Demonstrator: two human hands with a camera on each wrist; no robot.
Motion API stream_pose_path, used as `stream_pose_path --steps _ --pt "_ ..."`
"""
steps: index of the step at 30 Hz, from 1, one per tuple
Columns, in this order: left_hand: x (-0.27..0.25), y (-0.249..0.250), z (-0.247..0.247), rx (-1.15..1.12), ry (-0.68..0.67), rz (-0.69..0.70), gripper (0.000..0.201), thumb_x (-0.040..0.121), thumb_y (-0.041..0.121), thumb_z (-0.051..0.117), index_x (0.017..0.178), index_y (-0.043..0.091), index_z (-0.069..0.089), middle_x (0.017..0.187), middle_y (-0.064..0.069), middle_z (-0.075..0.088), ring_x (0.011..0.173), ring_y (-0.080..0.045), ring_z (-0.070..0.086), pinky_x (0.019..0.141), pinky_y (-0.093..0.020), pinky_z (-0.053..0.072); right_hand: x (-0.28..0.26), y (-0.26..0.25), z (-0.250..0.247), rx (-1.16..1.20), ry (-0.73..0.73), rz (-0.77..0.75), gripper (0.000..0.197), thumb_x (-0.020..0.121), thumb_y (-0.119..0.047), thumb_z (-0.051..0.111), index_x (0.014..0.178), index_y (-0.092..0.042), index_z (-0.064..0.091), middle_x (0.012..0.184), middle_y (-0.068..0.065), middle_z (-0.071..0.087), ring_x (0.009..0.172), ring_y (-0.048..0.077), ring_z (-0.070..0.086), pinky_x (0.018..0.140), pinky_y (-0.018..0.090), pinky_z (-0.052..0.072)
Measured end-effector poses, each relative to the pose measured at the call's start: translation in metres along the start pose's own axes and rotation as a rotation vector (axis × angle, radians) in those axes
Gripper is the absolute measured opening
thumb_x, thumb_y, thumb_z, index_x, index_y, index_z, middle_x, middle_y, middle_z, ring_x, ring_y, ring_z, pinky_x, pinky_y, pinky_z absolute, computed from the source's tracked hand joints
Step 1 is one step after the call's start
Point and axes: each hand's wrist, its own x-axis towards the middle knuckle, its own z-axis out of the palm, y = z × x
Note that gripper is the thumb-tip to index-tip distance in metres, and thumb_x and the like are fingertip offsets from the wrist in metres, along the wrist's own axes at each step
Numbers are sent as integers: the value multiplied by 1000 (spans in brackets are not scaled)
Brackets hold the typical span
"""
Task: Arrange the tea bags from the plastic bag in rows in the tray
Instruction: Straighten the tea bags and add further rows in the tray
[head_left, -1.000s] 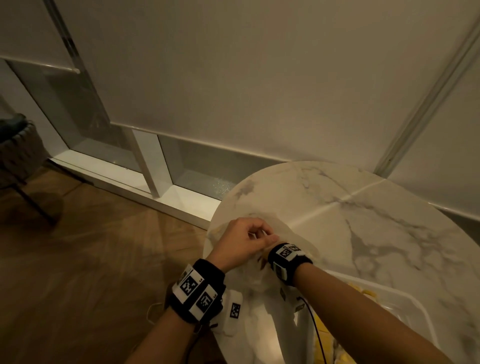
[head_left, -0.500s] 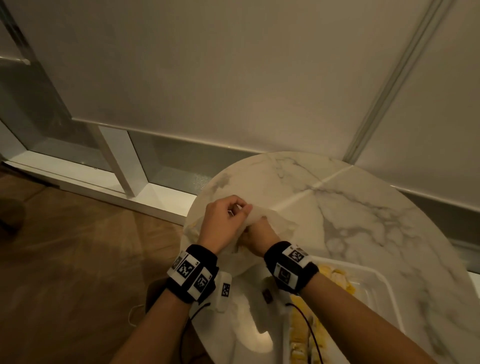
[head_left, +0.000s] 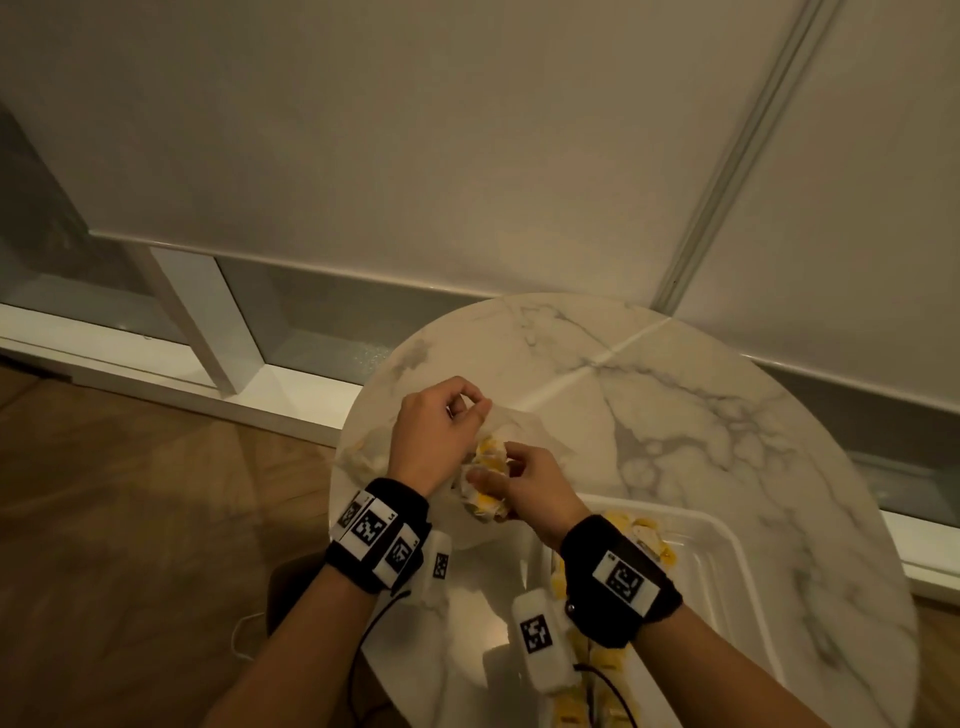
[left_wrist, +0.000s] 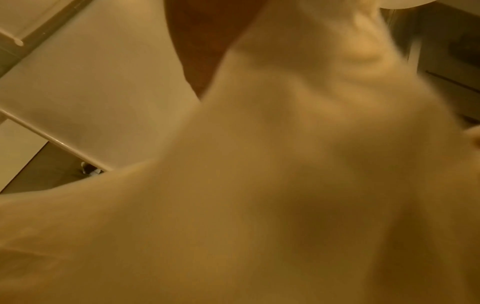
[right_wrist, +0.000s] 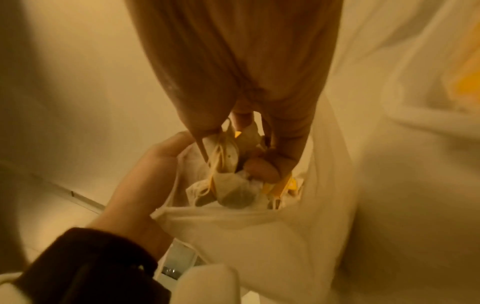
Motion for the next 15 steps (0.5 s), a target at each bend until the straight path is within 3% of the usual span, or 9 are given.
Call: stream_pose_path --steps 2,7,11,13,15 --pt "1 1 1 -25 -2 -3 12 86 24 72 76 27 67 56 6 50 57 -14 50 63 -38 51 -11 -4 -7 36 28 -15 15 87 -10 72 102 -9 69 91 15 73 75 23 68 65 36 55" --pt "-2 -3 8 -64 -23 -31 12 87 22 72 77 28 68 59 4 55 63 -22 57 66 -38 50 -39 -2 -31 375 1 113 21 91 -10 65 110 -4 68 106 19 71 92 27 68 74 36 58" --pt "-17 -18 18 35 -121 -37 9 86 22 72 78 26 70 64 3 60 64 -18 57 66 -37 50 -76 -5 -56 653 -90 123 25 94 -5 53 115 4 61 92 15 70 70 18 70 56 27 57" --pt "-27 -28 21 113 -218 -47 10 87 24 71 79 30 70 68 6 64 67 -14 58 68 -34 52 -101 -7 -70 735 -100 92 31 85 -8 62 113 6 60 82 15 70 60 17 68 50 26 55" --pt "-38 -34 21 195 -354 -80 8 90 29 68 83 33 69 78 9 68 73 -7 60 72 -30 51 -122 0 -86 801 -114 63 56 69 -13 86 114 8 58 79 15 66 57 18 65 49 27 55"
